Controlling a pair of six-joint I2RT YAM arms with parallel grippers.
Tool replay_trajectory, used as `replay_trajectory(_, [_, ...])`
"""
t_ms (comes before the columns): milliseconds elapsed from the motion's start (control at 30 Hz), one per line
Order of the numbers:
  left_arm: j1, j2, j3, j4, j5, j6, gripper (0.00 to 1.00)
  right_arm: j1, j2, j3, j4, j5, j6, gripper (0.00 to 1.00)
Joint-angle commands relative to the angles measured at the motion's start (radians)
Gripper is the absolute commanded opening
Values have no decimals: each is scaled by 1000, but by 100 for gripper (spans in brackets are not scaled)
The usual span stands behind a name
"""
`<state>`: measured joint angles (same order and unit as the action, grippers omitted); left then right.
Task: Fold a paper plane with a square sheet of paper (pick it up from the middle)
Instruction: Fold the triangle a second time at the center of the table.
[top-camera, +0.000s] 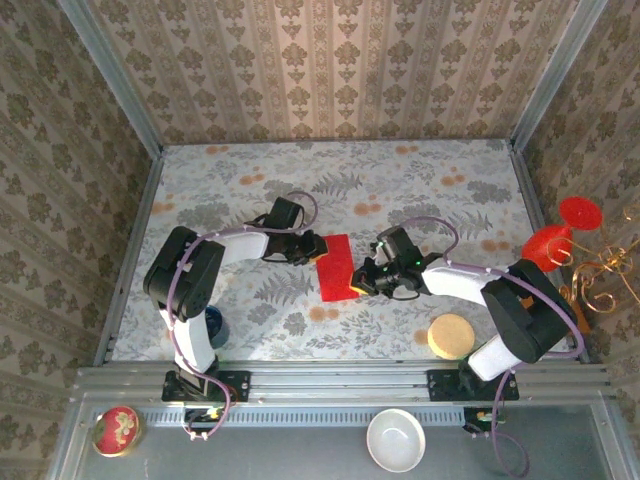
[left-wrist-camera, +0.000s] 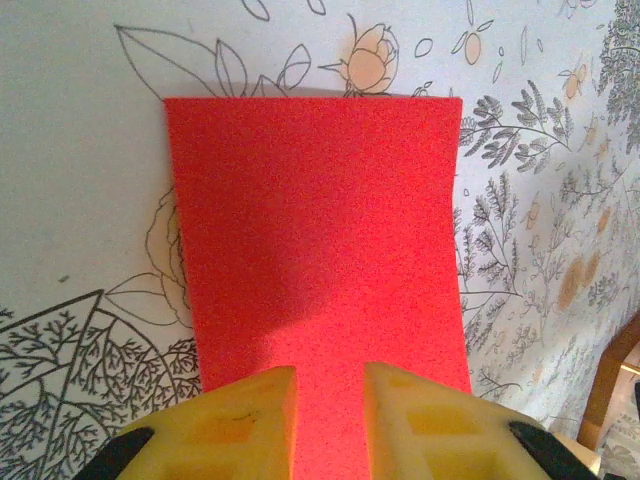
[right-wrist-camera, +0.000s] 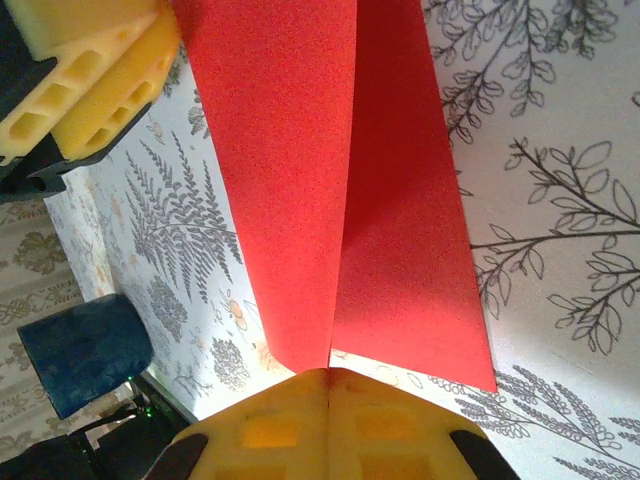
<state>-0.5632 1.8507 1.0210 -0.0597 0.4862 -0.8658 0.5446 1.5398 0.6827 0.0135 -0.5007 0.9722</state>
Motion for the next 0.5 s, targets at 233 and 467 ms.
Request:
replay_trajectory(233, [6, 56, 34, -87, -34, 45, 23, 9, 25, 38, -55, -2, -14, 0])
replay_trajectory(467, [-4, 74, 16, -74, -25, 36, 21, 30, 74, 89, -39, -33, -29, 0])
